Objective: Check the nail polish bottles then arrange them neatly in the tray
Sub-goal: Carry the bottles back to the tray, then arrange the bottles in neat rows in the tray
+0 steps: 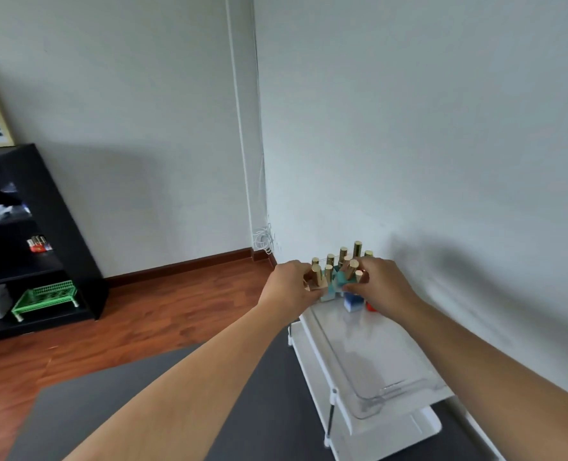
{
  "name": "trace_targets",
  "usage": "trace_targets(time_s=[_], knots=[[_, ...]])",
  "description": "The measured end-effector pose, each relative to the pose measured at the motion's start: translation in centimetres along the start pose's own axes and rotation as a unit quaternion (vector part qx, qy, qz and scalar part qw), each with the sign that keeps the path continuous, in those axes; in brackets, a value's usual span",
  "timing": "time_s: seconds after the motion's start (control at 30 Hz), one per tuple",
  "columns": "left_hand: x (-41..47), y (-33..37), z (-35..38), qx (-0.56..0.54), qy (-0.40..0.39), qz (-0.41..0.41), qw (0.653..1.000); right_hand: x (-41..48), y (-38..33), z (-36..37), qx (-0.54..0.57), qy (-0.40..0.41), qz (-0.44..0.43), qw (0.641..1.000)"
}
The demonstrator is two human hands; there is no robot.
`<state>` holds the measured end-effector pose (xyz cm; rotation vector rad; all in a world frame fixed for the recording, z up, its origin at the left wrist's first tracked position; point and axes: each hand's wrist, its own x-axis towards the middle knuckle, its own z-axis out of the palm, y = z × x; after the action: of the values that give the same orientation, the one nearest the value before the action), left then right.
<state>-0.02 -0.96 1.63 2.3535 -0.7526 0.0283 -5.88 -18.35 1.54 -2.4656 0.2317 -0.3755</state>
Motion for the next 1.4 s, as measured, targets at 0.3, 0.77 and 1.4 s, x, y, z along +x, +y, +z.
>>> trace_targets(time_s=[0.3, 0.77, 1.4], knots=[[1.0, 0.3, 3.4, 0.117, -0.036, -0.092, 0.988, -0.9, 2.4, 2.3, -0.054, -0.063, -0.039, 0.996], [2.8, 0.4, 4.8, 0.192, -0.098, -0.152, 0.965, -0.2, 3.5, 3.8, -0.033, -0.093, -0.016, 0.995], [1.2, 0.0, 2.1, 0.082, 0.013, -0.137, 0.987, -0.6, 2.9, 1.9, 0.072, -0.001, -0.036, 0.997]])
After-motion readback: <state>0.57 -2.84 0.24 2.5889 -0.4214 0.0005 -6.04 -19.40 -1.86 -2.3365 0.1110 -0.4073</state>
